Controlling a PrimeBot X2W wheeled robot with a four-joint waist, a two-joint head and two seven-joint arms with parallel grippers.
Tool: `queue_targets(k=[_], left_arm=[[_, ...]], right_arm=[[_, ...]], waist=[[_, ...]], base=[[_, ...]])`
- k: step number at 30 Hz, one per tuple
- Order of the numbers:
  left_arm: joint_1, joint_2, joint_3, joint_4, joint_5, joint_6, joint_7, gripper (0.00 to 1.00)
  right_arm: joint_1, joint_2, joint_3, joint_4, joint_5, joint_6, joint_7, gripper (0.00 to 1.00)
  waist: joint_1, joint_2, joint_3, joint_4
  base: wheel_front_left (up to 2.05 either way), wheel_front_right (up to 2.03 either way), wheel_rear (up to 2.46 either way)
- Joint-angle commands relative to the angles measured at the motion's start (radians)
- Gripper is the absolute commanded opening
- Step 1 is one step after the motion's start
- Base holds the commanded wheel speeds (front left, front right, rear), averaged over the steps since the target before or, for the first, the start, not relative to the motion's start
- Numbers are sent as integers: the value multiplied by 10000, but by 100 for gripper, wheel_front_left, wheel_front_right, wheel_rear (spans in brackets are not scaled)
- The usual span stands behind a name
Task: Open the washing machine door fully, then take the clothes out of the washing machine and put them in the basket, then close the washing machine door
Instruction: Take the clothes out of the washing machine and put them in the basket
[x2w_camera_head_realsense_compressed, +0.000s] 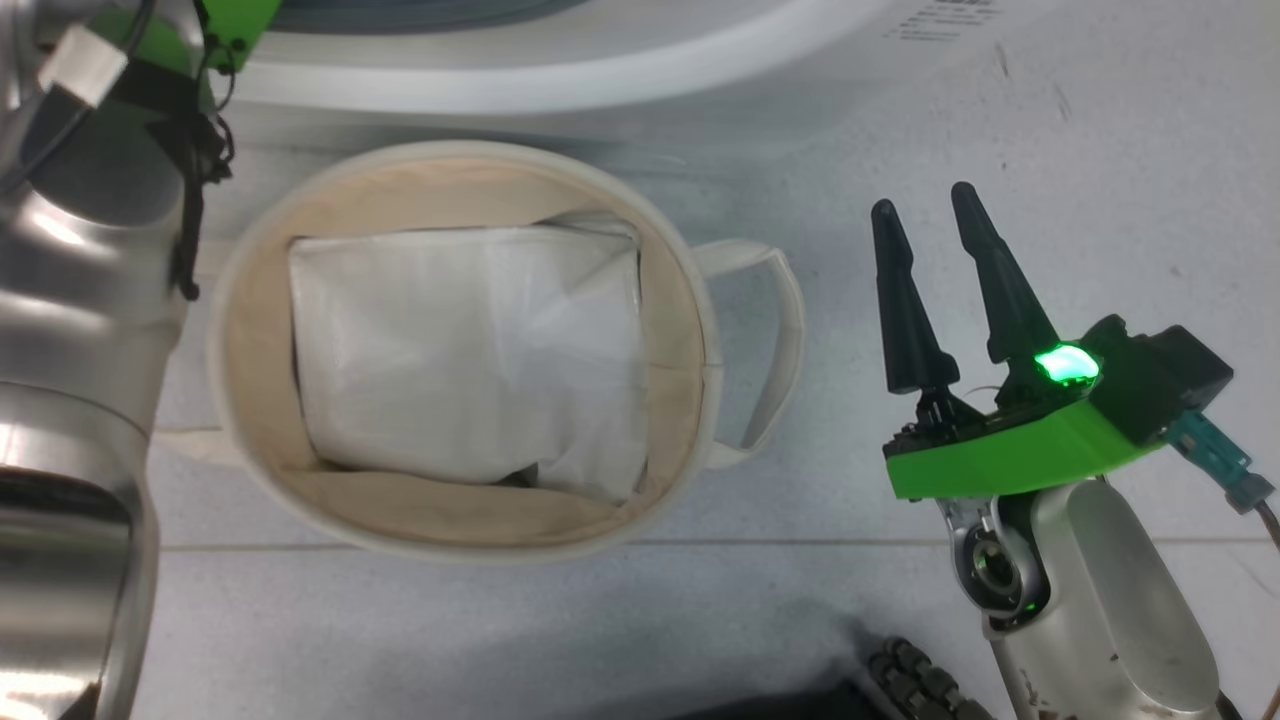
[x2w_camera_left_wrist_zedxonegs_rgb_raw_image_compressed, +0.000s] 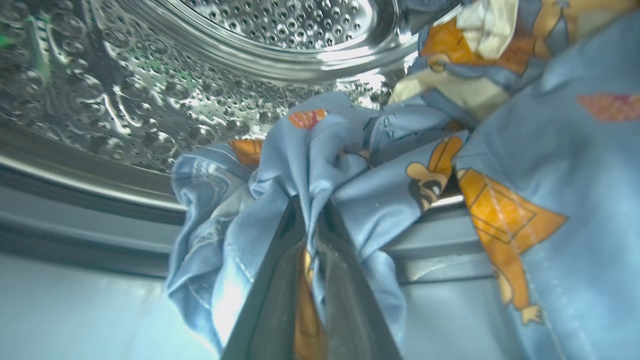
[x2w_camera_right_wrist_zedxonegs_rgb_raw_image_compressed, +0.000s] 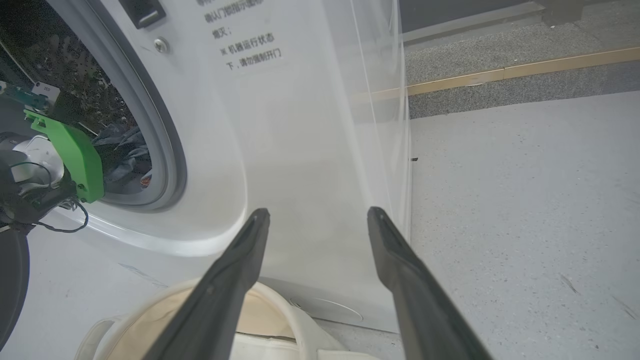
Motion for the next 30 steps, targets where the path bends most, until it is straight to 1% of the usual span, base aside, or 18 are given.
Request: queue_targets(k=[1,9,12,15,17,21,30], left_arm=[[-132,268,165,-254,-120,123,-250,0],[532,-145,524,-710,-900,100,-2134,0],[972,-288,648,-1179,-1201,59,-2541,0],[1569,-365,740,-2017,-1469,28,-2680,0],[2088,-387,725,-3016,-1579,8,-2696,0],[3514,-237,723,-5352,-1775,44,-2701,0],[6458,109,806,-10407,-2023,300,-2703,0]], right_arm=[[150,15,143,-299,-94,2,-120,100],[368,15,145,-172,-283,2,-120,100],[501,15,40,-114,-365,2,-120,100],[640,15,-81,-43,-467,2,-120,100],[738,15,-176,6,-536,2,-120,100],[939,15,-350,110,-617,2,-120,100],[1466,15,-517,310,-707,2,-120,100]], waist=[[-1,0,-154,102],[-1,0,-959,433],[-1,0,-1342,570],[-1,0,-1752,695],[-1,0,-2033,782],[-1,0,-2649,921],[-1,0,-3833,1159]], base=[[0,0,0],[0,0,0],[0,0,0],[0,0,0],[0,0,0],[0,0,0],[0,0,0]])
